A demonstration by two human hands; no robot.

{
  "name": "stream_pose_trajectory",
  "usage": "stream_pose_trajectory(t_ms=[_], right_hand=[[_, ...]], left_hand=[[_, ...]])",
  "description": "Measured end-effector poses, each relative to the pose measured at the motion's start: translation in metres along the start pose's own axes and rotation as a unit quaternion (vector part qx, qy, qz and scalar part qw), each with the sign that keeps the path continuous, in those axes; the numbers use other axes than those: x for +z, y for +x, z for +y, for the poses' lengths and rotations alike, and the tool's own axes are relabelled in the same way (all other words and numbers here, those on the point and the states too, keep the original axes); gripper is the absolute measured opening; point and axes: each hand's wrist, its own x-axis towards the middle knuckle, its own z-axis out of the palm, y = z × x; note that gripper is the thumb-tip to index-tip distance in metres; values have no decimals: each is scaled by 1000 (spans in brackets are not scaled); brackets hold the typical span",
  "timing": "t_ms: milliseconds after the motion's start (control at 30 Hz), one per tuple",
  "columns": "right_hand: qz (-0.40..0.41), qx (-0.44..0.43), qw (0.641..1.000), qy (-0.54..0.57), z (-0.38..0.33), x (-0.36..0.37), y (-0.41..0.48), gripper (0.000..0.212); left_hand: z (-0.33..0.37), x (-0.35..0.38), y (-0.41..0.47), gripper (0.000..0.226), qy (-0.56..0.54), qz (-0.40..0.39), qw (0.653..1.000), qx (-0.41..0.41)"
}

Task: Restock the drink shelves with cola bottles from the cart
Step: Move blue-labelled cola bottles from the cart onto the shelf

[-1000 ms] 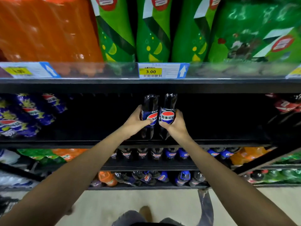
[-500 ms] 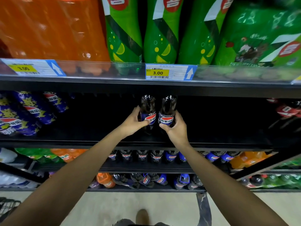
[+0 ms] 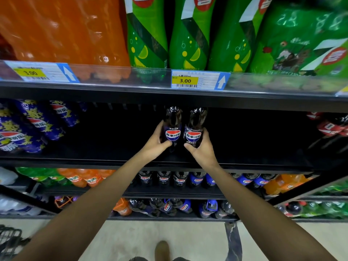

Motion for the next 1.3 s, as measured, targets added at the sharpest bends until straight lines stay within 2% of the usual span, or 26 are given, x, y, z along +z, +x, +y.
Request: stream_pose_trajectory(t_ms=[100, 200, 267, 400, 700, 900, 1067, 1300], right_hand=[[-8, 23, 1000, -20, 15, 1, -9, 69], [2, 44, 998, -32, 25, 2, -13, 59], [4, 40, 999, -29, 25, 4, -14, 61], [24, 33, 999, -32, 24, 10, -11, 65], [48, 0, 990, -132, 37, 15, 33, 59], [67, 12, 990, -120, 44, 27, 78, 63], [93, 0, 991, -100, 49, 37, 105, 54], [95, -2, 988, -122, 45, 43, 136, 59]], left_hand=[[-15, 20, -7, 89, 52, 64, 997, 3], [-27, 33, -11, 74, 96, 120, 988, 16], [-32, 37, -12, 69, 117, 145, 982, 30], [-36, 40, -11, 68, 126, 158, 978, 43], [-40, 40, 24, 67, 137, 200, 969, 52], [-45, 36, 71, 68, 163, 234, 956, 71], [-50, 33, 99, 68, 193, 254, 943, 99], [-44, 32, 120, 66, 226, 282, 930, 68]])
